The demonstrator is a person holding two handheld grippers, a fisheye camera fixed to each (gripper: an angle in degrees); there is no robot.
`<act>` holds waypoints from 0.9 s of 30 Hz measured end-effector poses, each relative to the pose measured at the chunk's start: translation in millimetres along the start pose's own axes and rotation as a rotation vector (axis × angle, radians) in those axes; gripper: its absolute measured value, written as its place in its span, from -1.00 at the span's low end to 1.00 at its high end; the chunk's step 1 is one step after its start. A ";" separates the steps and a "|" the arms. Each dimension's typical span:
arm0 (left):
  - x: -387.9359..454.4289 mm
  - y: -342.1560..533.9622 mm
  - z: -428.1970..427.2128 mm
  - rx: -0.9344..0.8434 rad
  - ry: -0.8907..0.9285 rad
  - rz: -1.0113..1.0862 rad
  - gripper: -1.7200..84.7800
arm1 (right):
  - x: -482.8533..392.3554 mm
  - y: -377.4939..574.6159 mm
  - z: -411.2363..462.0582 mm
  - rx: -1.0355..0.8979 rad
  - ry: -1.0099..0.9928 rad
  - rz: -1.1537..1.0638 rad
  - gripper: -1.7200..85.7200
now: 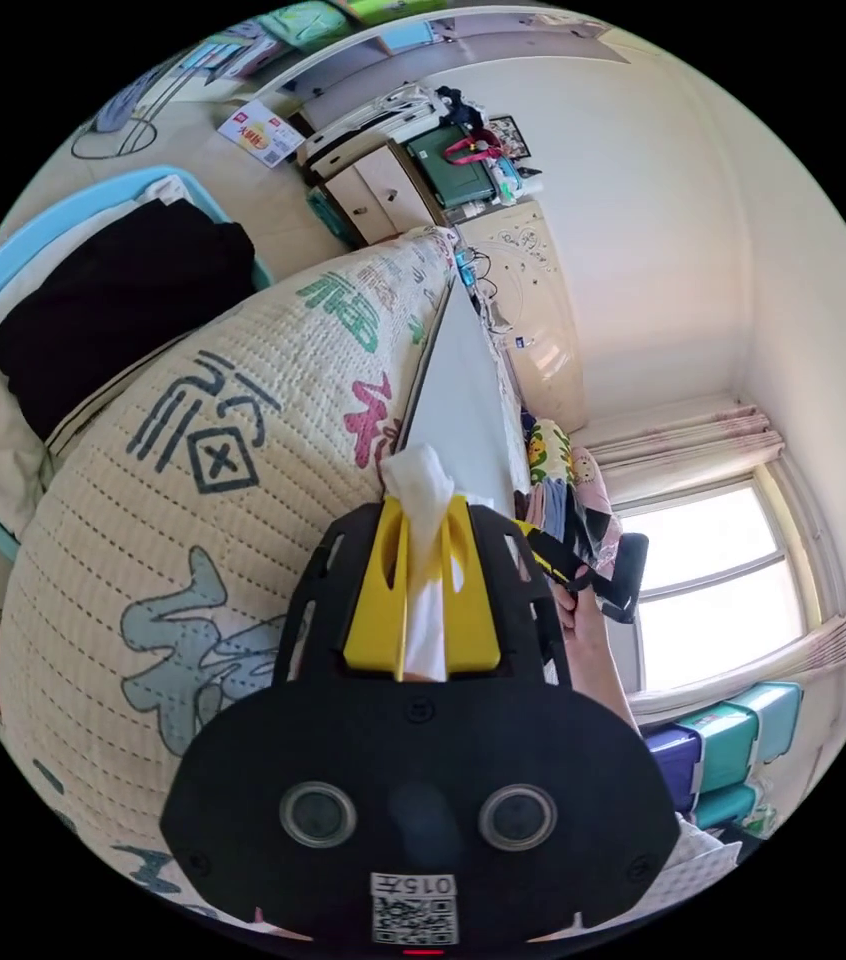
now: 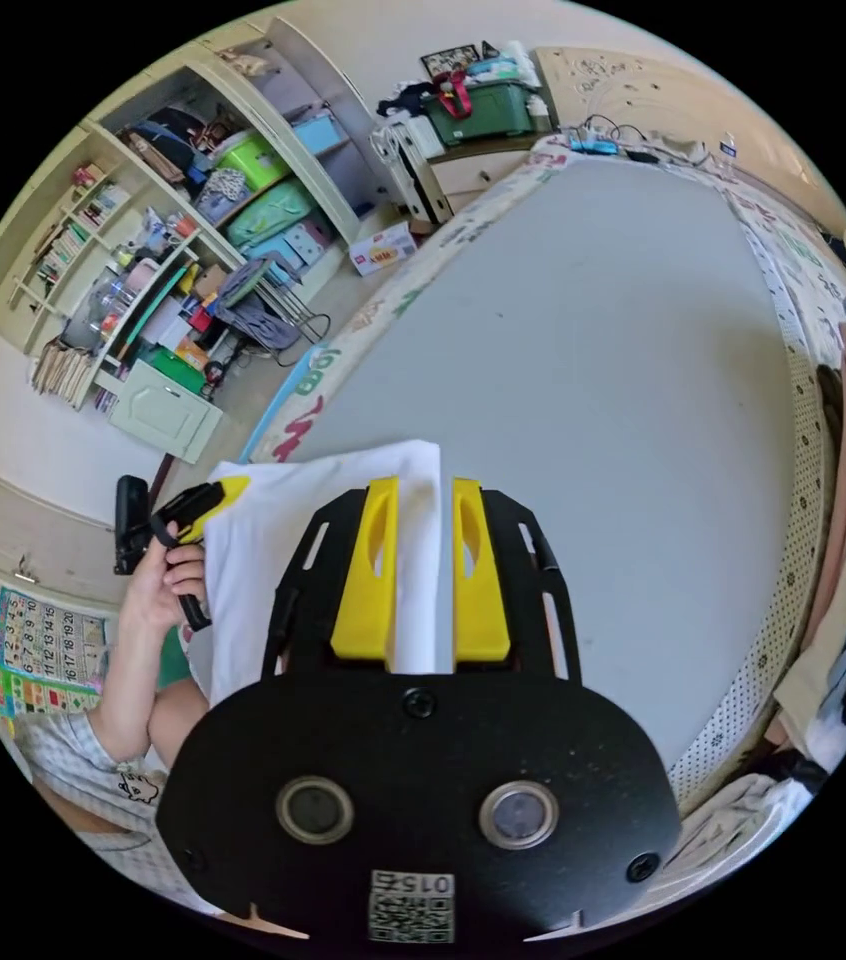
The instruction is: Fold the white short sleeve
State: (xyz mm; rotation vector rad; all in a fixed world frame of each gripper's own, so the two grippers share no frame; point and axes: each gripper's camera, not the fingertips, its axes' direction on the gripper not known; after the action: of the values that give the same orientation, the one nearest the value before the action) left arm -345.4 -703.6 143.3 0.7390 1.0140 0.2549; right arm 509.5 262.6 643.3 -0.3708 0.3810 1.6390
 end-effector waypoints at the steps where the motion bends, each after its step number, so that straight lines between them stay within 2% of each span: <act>1: 2.9 2.7 -1.0 0.005 -0.002 0.016 -0.84 | 4.3 6.2 12.5 -0.009 0.015 0.009 -0.72; 5: 3.4 13.5 -3.4 0.008 0.005 0.037 -0.84 | 4.1 13.5 51.0 -0.032 -0.024 -0.008 -0.74; 9: -3.5 27.9 -5.2 0.009 0.003 0.049 -0.85 | -2.8 31.1 83.2 -0.055 -0.013 -0.063 -0.87; 12: -1.0 40.7 -7.9 0.009 0.016 0.096 -0.86 | -0.3 70.4 71.5 -0.005 -0.041 -0.055 -0.90; 14: 10.7 48.5 -13.5 -0.015 0.094 0.182 -0.87 | 4.8 109.2 34.7 0.097 -0.083 -0.044 -0.92; 17: 59.9 79.9 -39.5 0.015 0.221 0.390 -0.88 | 6.9 197.6 -65.0 0.291 -0.198 -0.070 -0.94; 19: 124.8 122.4 -59.5 0.026 0.322 0.602 -0.88 | -3.3 289.9 -159.8 0.424 -0.222 -0.114 -0.95; 20: 142.4 134.4 -63.2 0.021 0.349 0.653 -0.88 | -7.2 315.2 -184.0 0.455 -0.211 -0.129 -0.95; 22: 211.7 185.5 -75.7 -0.015 0.434 0.830 -0.88 | -24.1 424.6 -278.3 0.588 -0.167 -0.195 -0.95; 27: 325.9 289.8 -74.4 -0.078 0.557 1.066 -0.88 | -60.9 637.1 -415.0 0.828 -0.017 -0.251 -0.95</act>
State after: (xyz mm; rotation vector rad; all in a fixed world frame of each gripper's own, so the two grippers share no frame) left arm -197.9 -289.7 92.2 1.1186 1.0266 1.4765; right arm -111.3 -40.8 320.3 0.2158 0.9119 1.1161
